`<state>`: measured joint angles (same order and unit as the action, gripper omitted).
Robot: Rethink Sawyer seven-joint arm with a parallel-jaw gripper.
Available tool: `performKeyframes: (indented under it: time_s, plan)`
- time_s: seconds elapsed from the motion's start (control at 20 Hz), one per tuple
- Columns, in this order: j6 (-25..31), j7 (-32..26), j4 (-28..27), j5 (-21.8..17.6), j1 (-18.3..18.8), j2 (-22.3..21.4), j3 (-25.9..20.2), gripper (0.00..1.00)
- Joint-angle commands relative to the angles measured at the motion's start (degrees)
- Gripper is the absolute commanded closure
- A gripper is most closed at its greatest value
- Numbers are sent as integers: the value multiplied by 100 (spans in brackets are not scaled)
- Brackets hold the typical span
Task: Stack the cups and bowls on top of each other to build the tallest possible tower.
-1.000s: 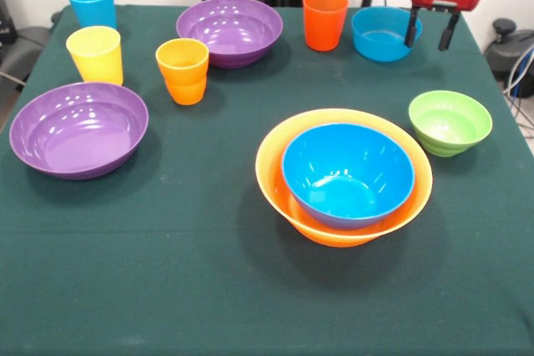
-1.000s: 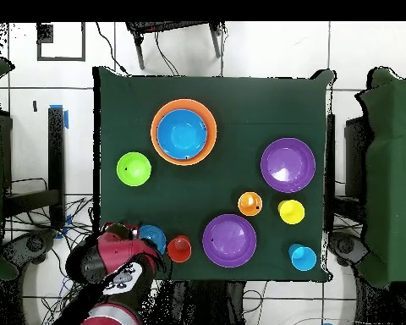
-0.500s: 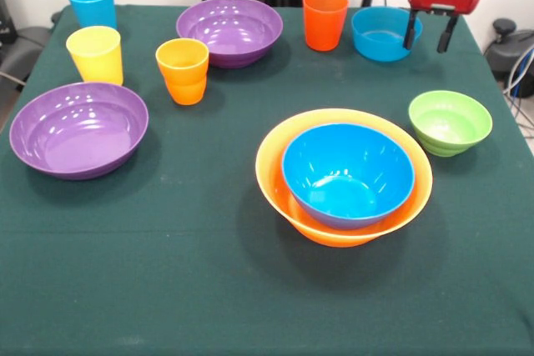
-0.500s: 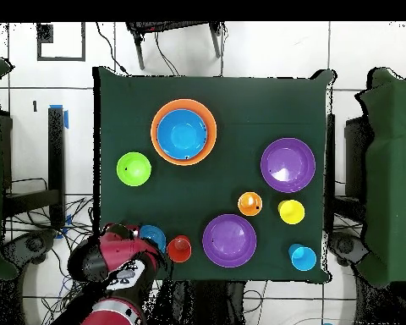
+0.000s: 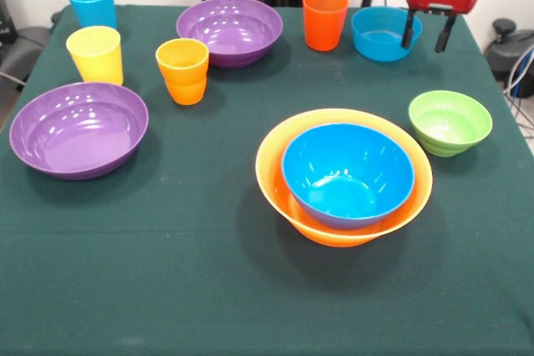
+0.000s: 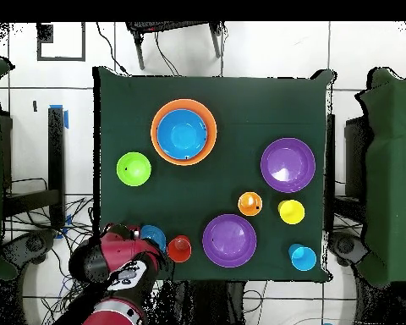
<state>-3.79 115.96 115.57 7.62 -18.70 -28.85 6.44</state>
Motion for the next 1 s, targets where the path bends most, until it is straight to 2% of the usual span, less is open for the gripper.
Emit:
performKeyframes:
  time_s: [0.05,0.4,1.0]
  plan:
    - [-168,822,255,-254,117,-75,-449,0]
    - [-161,763,185,-283,126,-76,-419,0]
    - [-549,914,228,-190,-244,121,-114,0]
